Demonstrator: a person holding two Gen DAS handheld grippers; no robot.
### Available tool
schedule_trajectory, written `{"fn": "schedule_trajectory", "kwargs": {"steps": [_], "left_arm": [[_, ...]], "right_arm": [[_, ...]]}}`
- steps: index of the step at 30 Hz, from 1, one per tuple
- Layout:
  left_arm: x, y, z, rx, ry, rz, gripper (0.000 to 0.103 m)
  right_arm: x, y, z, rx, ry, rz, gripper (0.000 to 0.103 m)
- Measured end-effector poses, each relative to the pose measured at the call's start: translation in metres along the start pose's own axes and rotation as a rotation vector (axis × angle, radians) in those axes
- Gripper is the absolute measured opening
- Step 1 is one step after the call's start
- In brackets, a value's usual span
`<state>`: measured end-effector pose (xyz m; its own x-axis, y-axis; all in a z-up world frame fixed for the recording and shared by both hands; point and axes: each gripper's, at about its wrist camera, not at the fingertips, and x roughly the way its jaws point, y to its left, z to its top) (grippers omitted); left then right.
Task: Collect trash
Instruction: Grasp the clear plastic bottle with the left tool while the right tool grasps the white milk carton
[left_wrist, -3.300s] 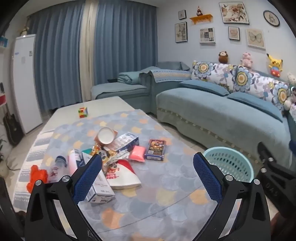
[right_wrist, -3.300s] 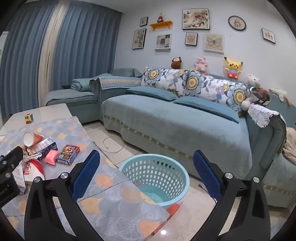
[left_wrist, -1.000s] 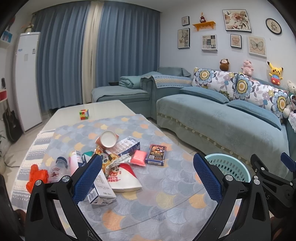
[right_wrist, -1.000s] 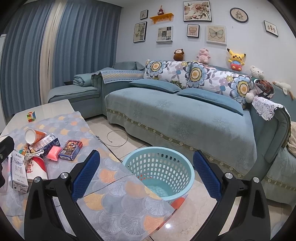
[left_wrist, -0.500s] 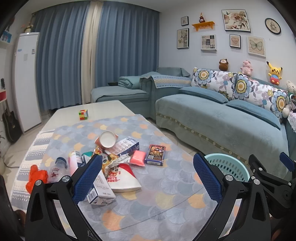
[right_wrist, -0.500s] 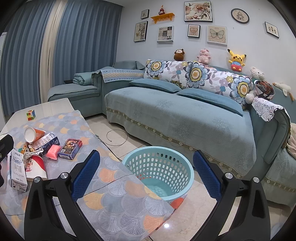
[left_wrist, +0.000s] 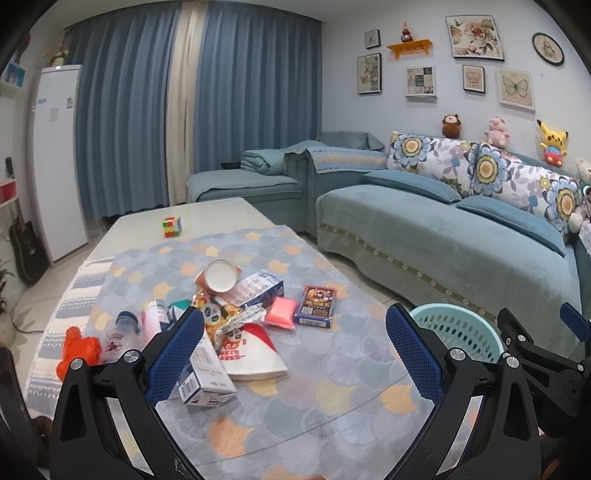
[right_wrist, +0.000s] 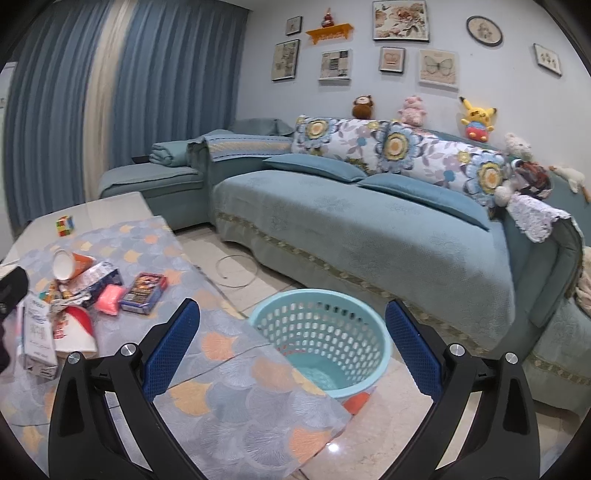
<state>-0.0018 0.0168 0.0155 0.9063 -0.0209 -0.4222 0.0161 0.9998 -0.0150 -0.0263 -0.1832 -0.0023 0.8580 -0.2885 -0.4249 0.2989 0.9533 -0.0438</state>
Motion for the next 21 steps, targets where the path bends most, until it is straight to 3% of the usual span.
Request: {"fn": "schedule_trajectory", "kwargs": {"steps": [2, 7, 9, 13, 17, 19, 21], "left_arm": [[-0.002, 0.008, 0.003, -0.021, 0.014, 0.007, 0.096], [-0.006, 0.042, 0.005, -0.070, 0.014, 0.105, 0.096], [-0.004, 0.069, 0.006, -0.116, 0.028, 0.144, 0.096], [0.007, 0.124, 0.000, -0.169, 0.088, 0.187, 0.095], [0.027, 0.180, -0.016, -0.264, 0.187, 0.127, 0.080], [0.035, 0.197, -0.026, -0.300, 0.221, 0.096, 0.070], [0.047, 0.208, -0.037, -0.312, 0.268, 0.082, 0.061]], "right_arm": [[-0.001, 0.004, 0.000, -0.012, 0.003, 0.013, 0.091], [-0.002, 0.020, 0.002, -0.051, 0.016, 0.109, 0.078], [-0.001, 0.025, 0.004, -0.049, 0.032, 0.176, 0.077], [0.009, 0.049, 0.013, -0.117, 0.047, 0.254, 0.064], [0.021, 0.078, 0.021, -0.162, 0.067, 0.331, 0.056], [0.025, 0.094, 0.023, -0.187, 0.068, 0.363, 0.047], [0.030, 0.110, 0.024, -0.208, 0.077, 0.408, 0.045]]}}
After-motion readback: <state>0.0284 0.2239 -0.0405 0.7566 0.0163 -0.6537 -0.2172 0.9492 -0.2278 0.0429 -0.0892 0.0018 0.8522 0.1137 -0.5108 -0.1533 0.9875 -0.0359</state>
